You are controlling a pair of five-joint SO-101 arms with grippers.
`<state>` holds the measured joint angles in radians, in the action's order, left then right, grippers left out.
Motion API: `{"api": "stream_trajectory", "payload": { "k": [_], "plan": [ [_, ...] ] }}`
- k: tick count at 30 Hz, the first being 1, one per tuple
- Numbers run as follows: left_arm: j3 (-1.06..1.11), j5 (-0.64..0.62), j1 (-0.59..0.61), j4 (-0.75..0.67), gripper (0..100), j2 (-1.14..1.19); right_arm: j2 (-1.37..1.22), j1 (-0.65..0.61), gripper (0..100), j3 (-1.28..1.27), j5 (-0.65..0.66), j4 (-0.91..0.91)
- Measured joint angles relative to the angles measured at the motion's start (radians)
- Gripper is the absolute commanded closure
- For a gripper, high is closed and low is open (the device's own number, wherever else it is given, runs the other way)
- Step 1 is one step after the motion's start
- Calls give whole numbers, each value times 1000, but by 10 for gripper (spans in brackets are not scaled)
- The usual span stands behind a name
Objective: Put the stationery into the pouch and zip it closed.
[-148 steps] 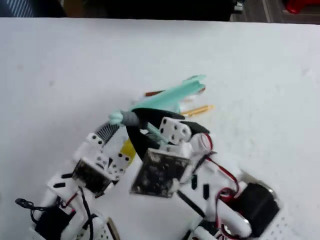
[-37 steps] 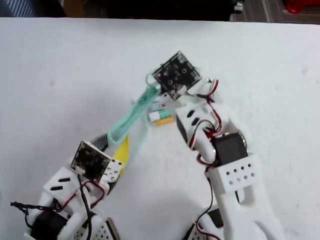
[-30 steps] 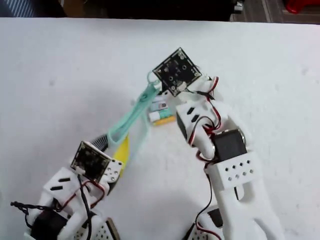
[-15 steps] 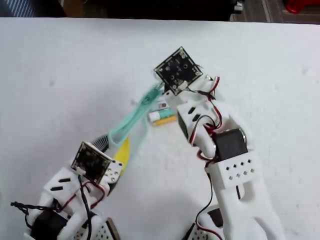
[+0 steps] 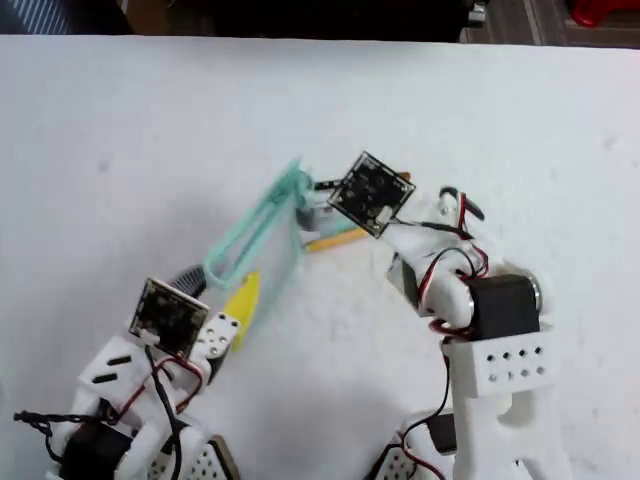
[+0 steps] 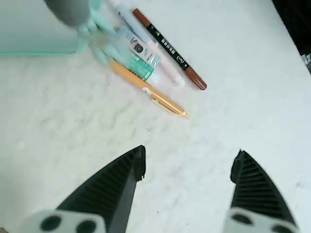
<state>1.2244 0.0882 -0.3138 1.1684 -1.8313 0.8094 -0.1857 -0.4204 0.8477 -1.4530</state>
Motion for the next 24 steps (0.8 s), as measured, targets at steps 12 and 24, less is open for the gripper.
{"api": "stream_trajectory", "payload": {
  "k": [12, 24],
  "plan": [
    [0, -34, 28, 0, 823, 2, 0, 29, 736, -155, 81, 78],
    [0, -34, 63, 0, 823, 2, -57, 61, 736, -207, 103, 210]
  ]
}}
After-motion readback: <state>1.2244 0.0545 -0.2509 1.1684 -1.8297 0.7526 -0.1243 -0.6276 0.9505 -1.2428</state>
